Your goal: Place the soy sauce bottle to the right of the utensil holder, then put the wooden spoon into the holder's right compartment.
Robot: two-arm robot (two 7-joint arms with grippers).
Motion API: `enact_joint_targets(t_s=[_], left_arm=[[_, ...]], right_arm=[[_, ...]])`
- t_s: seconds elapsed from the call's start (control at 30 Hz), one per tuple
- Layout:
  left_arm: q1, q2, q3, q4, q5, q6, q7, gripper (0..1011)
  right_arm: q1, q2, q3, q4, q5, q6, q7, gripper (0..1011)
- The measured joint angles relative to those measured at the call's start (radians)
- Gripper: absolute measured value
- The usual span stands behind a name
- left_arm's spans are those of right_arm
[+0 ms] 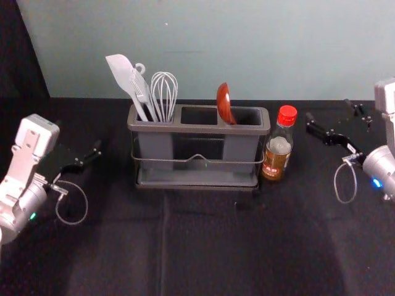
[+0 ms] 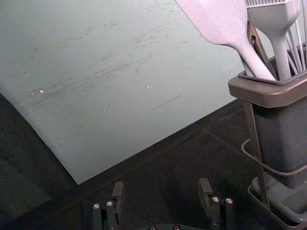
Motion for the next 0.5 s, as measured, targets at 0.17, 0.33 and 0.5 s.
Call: enact_joint_targets(t_s=[0.17, 0.33, 0.5], left_arm=[[0.000, 0.000, 0.000, 0.000, 0.000, 0.000, 0.000, 1000], [0.000, 0.000, 0.000, 0.000, 0.000, 0.000, 0.000, 1000], [0.000, 0.000, 0.000, 0.000, 0.000, 0.000, 0.000, 1000]], right_arm=[[0.000, 0.000, 0.000, 0.000, 0.000, 0.000, 0.000, 1002], [0.000, 0.000, 0.000, 0.000, 0.000, 0.000, 0.000, 1002], [0.000, 0.000, 0.000, 0.000, 0.000, 0.000, 0.000, 1002]])
